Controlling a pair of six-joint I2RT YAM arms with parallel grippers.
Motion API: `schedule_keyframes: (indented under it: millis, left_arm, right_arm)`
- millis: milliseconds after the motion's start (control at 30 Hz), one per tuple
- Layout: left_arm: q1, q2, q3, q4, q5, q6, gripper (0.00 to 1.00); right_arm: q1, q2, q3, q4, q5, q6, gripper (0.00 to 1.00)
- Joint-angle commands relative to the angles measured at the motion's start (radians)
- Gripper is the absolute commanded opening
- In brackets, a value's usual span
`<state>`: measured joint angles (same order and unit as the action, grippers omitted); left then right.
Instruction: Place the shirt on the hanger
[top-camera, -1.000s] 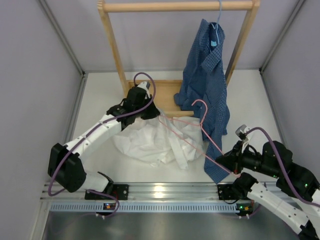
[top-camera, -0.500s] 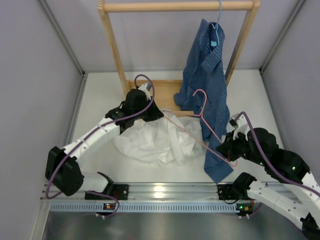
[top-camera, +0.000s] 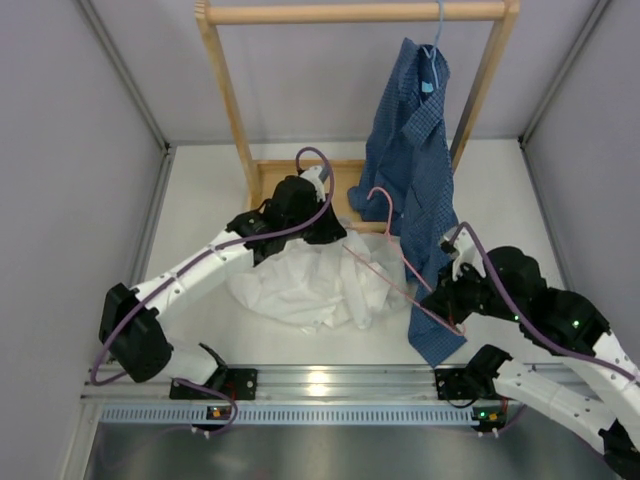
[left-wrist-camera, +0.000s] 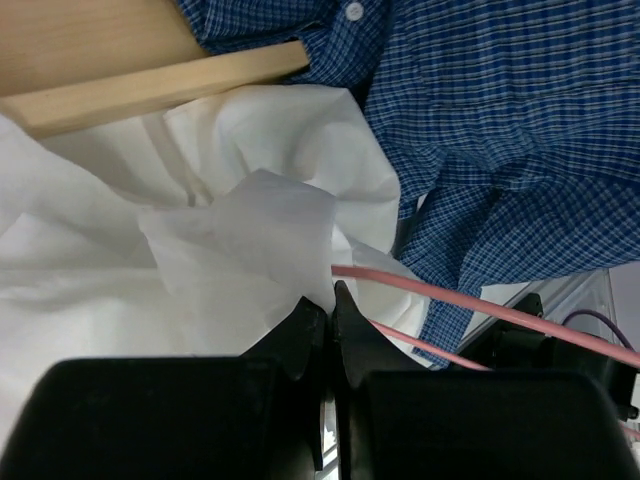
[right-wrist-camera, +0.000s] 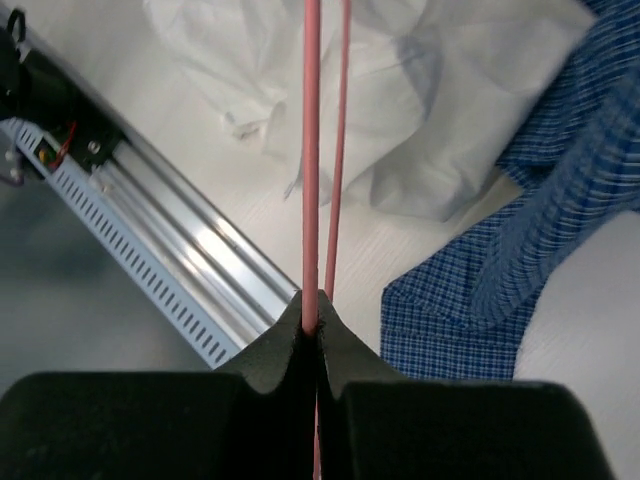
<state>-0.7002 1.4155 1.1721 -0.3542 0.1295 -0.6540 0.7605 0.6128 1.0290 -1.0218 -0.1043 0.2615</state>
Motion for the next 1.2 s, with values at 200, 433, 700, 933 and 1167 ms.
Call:
schedule_keyframes:
  millis: [200, 433, 700, 933, 1167]
  left_arm:
    - [-0.111, -0.208, 0.133, -0.14, 0.047, 0.146, 0.0]
    - [-0.306, -0.276, 0.314, -0.297, 0.058, 0.221, 0.0]
    - [-0.358, -0.234, 0.555, -0.561, -0.273, 0.278, 0.0]
    - [-0.358, -0.181, 0.548, -0.601, -0.42, 0.303, 0.0]
    - [-0.363, -0.138, 0.561, -0.586, -0.329, 0.298, 0.0]
  right_arm:
    - [-0.009, -0.09, -0.187, 0.356, -0.316, 0.034, 0.0]
    - [-0.009, -0.015, -0.162, 0.634, -0.304, 0.09, 0.0]
    - [-0.009, 0.039, -0.2, 0.837, -0.267, 0.079, 0.0]
    - [-0.009, -0.103, -0.365, 1.097, -0.246, 0.14, 0.0]
    - [-0.009, -0.105, -0.48, 1.248, -0.258, 0.185, 0.0]
